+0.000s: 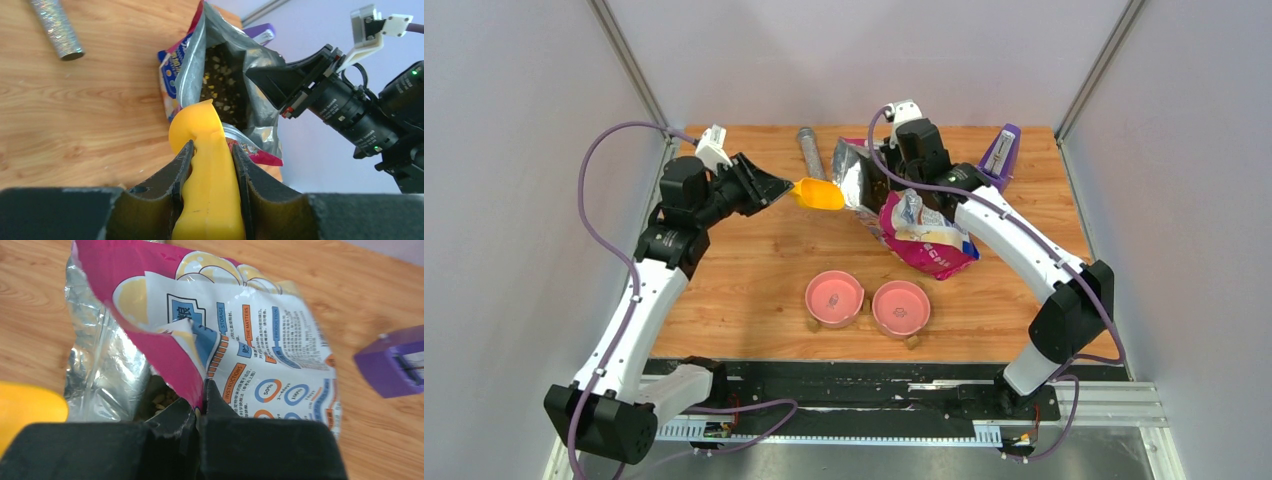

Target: Serve the pet food

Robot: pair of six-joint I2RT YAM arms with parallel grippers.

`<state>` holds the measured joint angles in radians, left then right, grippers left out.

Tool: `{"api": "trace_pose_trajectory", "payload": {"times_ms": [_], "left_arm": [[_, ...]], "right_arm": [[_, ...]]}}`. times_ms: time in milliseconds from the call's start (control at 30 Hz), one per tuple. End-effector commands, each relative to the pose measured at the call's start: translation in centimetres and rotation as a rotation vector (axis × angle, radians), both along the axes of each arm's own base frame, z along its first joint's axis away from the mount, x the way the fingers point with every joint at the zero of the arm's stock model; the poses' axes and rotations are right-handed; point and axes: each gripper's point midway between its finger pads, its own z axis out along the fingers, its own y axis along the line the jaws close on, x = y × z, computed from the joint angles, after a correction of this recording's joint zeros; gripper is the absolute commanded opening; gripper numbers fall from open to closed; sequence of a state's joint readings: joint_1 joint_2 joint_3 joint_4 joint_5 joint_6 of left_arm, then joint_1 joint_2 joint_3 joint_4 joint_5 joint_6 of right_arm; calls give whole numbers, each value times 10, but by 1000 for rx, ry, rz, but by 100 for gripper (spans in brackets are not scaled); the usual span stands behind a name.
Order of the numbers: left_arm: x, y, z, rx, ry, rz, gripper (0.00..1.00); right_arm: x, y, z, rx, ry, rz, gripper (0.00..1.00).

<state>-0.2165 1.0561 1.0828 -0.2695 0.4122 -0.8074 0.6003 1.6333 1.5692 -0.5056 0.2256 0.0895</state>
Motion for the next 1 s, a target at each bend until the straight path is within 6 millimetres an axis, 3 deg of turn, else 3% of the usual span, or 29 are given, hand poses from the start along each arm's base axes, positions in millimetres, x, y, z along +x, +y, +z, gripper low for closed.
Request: {"api": "trace_pose_trajectory", "payload": {"times_ms": [0,167,367,633,800,900,933,967], "left_arm": [[6,-21,30,-124,-93,-97,0],[16,-29,40,-202,-129,-117,0],[30,-44,28,-220,-103,-138,0],[49,-76,-35,-206,38,-147,0],[59,-87,-63,-188,79,-132,0],[68,-81,-84,-113,129,-52,0],[70,-68,-103,-26,174,15,0],[69,-61,-104,14,180,43,0]], "right_arm": [[8,-17,43,-159,-140,-32,0],[1,-3,42,-170,-138,15,0],[-8,12,27,-165,-105,61,0],[-13,8,7,-149,-65,4,0],[-21,4,-16,-164,-23,-10,0],[-21,1,-21,-188,-19,-27,0],[-20,-1,-20,-194,-22,-35,0],[-20,-3,-22,-203,-21,-41,0]]}}
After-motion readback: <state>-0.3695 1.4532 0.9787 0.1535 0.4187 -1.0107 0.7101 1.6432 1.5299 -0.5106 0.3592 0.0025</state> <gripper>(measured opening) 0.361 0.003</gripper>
